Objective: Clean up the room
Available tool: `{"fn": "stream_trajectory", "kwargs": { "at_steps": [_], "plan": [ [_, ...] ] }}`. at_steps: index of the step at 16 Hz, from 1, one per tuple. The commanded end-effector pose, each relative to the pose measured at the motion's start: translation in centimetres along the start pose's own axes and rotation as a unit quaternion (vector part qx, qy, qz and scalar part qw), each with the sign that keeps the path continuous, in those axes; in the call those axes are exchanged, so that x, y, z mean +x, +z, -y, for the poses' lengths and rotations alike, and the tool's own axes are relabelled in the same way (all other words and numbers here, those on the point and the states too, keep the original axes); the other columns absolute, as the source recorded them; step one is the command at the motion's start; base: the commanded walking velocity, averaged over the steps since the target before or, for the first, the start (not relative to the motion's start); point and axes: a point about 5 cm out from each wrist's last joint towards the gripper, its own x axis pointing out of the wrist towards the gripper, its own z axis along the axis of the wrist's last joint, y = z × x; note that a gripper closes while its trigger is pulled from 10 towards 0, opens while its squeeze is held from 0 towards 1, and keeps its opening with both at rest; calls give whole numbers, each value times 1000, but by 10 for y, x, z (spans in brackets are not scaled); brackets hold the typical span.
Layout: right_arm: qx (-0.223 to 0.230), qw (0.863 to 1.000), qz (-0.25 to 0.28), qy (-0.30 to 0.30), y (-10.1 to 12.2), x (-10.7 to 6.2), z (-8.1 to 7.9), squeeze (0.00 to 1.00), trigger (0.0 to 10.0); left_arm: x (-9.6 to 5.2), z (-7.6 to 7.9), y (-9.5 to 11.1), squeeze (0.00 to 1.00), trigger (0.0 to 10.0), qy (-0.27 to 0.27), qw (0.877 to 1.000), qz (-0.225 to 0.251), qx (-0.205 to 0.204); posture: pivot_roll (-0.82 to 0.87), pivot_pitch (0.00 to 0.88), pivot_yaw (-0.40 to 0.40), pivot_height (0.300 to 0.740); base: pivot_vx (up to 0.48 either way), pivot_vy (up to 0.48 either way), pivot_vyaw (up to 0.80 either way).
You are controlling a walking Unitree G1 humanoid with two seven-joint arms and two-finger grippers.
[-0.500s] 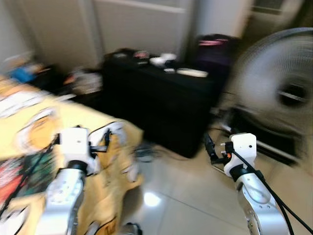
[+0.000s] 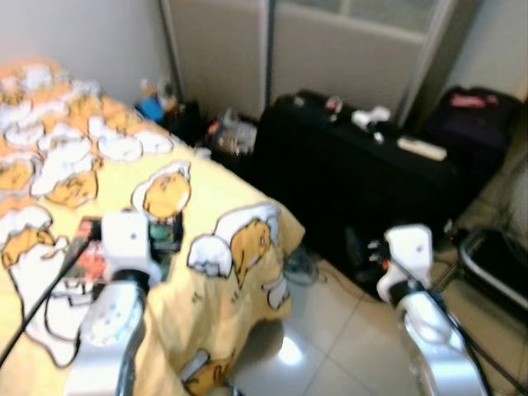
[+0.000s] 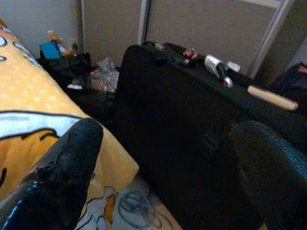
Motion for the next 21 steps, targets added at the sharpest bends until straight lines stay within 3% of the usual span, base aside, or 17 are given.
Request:
{"fn": "stream_trajectory", "kwargs": {
  "at_steps": [1, 2, 3, 4, 5, 6, 7, 8, 10, 15, 16, 17, 18, 20, 21],
  "plan": [
    [-8, 1000, 5, -9, 3, 0, 5, 1000, 10000, 1, 1, 4, 1000, 10000, 3, 1000, 7, 2, -24, 0, 19, 740, 0, 0, 800],
    [-4, 1000, 1, -17, 3, 0, 7, 1000, 10000, 3, -2, 9, 1000, 10000, 31, 999, 32, -30, -29, 0, 22, 740, 0, 0, 800],
    [0, 1000, -4, -23, 2, 1, 8, 1000, 10000, 6, -7, 12, 1000, 10000, 95, 993, 48, -59, -28, 0, 22, 740, 0, 0, 800],
    [0, 1000, -11, -21, 3, 3, 10, 1000, 10000, 8, -2, 12, 1000, 10000, 23, 999, 32, -37, -32, 0, 25, 740, 0, 0, 800],
    [-1, 1000, -10, -18, 3, 3, 10, 1000, 10000, 8, -4, 10, 1000, 10000, 41, 999, 23, 25, -33, 0, 25, 740, 0, 0, 800],
    [-5, 1000, -10, -15, 4, 4, 10, 1000, 10000, 5, 2, 7, 396, 10000, -8, 1000, 18, 19, -33, 0, 25, 740, 0, 0, 800],
    [-13, 1000, -10, -15, 5, 4, 9, 1000, 10000, 5, 4, 6, 302, 10000, -16, 1000, 21, 15, -31, 0, 23, 740, 0, 0, 800],
    [-15, 1000, -11, 7, 4, 3, 2, 1000, 10000, 3, 8, 6, 0, 10000, -29, 999, 23, 21, -32, 0, 23, 740, 0, 0, 800],
    [-14, 1000, -12, 2, 4, 3, 1, 1000, 10000, 2, 11, -1, 0, 10000, -30, 998, 9, 49, -33, 0, 25, 740, 0, 0, 800],
    [17, 1000, -16, 0, 3, 2, 1, 1000, 10000, 2, 14, -5, 0, 10000, -43, 998, -1, 47, -33, 0, 31, 740, 0, 0, 800],
    [46, 999, -15, -19, 3, 2, 1, 1000, 10000, 2, 14, -5, 0, 10000, -45, 998, -1, 49, -32, 0, 32, 740, 0, 292, 0],
    [50, 998, -26, -28, 2, 3, 3, 647, 10000, 3, 13, -5, 0, 10000, -45, 998, 0, 51, -34, 0, 35, 740, 0, 352, 0],
    [44, 998, -37, -39, 0, 4, 4, 0, 10000, 3, 12, -4, 0, 10000, -45, 998, -1, 52, -36, 0, 36, 740, 0, 360, 0],
    [51, 997, 0, -52, 5, 6, 3, 0, 10000, 5, 11, -4, 0, 10000, -45, 997, -2, 55, -32, 0, 35, 740, 0, 358, 0],
    [32, 997, 17, -70, 7, 8, 4, 0, 10000, 5, 11, -4, 0, 10000, -47, 997, -3, 57, -30, 0, 35, 740, 0, 349, 0]
  ]
}}
